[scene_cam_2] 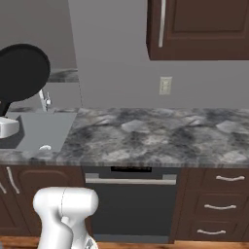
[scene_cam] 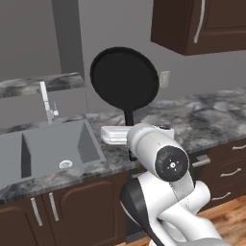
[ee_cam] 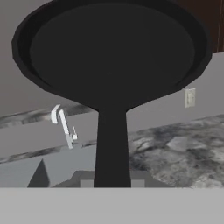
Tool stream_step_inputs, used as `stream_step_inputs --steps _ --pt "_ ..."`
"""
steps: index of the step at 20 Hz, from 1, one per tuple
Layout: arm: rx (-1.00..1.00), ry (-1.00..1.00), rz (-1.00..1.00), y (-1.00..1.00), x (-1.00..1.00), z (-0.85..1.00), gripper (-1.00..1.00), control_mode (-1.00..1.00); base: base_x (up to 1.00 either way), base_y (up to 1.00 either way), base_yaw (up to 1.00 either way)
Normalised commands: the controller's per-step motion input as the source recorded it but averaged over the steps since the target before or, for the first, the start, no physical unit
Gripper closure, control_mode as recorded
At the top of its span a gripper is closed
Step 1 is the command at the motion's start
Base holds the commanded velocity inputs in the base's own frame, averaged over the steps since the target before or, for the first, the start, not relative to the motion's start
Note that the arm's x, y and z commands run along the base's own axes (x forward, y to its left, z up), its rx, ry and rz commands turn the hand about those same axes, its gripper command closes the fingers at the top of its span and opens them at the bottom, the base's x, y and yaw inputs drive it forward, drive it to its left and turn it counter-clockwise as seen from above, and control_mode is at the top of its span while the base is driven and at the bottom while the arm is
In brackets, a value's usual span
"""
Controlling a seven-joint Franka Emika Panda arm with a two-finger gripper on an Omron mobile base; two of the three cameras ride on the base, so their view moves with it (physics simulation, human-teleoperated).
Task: Move the pot and pan from the stove into the sink.
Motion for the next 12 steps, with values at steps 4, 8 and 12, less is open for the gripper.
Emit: stream_step_inputs --steps 4,8,12 --pt "0.00 0.00 0.00 0.00 0.00 0.00 1.00 1.00 0.15 0.26 0.00" --pt "0.00 0.00 0.00 0.00 0.00 0.00 1.00 1.00 -0.02 0.11 0.00" --pt "0.00 0.00 0.00 0.00 0.00 0.00 1.00 1.00 -0.09 0.41 0.00"
